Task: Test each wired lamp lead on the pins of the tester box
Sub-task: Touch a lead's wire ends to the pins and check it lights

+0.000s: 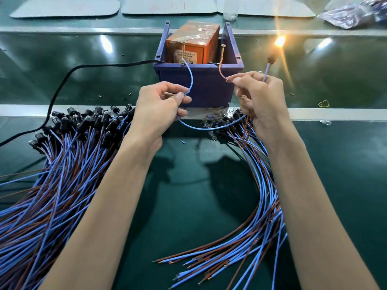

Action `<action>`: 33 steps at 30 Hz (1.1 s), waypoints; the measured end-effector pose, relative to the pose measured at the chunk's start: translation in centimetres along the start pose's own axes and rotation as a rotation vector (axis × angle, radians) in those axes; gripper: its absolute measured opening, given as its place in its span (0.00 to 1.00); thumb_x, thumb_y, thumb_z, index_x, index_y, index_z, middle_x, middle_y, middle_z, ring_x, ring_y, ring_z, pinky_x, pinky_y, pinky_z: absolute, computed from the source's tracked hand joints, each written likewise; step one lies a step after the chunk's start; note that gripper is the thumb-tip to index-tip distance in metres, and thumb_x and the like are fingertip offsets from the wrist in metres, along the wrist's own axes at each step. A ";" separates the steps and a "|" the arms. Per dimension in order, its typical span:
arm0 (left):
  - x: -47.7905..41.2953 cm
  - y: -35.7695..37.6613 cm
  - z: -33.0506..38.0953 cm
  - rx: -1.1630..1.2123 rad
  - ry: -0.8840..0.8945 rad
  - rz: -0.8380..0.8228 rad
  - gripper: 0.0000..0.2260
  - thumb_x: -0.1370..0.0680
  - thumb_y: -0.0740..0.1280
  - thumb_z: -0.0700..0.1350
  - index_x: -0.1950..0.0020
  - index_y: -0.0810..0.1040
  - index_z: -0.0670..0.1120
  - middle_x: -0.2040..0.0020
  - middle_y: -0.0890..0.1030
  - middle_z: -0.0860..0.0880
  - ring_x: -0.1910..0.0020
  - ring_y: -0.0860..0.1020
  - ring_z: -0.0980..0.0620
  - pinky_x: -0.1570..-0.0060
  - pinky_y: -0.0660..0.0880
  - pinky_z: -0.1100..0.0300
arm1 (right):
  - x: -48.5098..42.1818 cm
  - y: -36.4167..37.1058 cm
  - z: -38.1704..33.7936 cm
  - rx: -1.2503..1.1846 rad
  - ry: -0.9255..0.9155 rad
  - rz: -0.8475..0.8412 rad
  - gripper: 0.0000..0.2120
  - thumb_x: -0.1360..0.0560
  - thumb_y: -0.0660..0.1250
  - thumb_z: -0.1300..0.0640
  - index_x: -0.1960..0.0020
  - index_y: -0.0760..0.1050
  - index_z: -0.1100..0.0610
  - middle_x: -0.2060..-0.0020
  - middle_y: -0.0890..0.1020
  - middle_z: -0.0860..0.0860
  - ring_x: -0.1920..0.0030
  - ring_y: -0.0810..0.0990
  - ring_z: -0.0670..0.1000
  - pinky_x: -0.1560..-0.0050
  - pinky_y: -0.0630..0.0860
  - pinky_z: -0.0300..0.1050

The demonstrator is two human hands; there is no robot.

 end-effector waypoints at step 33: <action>1.3 1.7 0.5 0.120 -0.071 -0.104 0.06 0.21 0.64 0.36 0.53 0.80 0.43 0.69 0.83 0.54 0.69 0.82 0.59 0.67 0.76 0.70 | 1.3 1.5 0.3 0.244 0.046 -0.335 0.08 0.23 0.65 0.66 0.58 0.80 0.59 0.75 0.81 0.48 0.77 0.73 0.40 0.75 0.68 0.30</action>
Point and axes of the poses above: each hand's wrist, its own x-axis away from the middle knuckle, its own y-axis out of the palm, z = x × y, the point moved 3 cm from there along -x, towards the middle knuckle
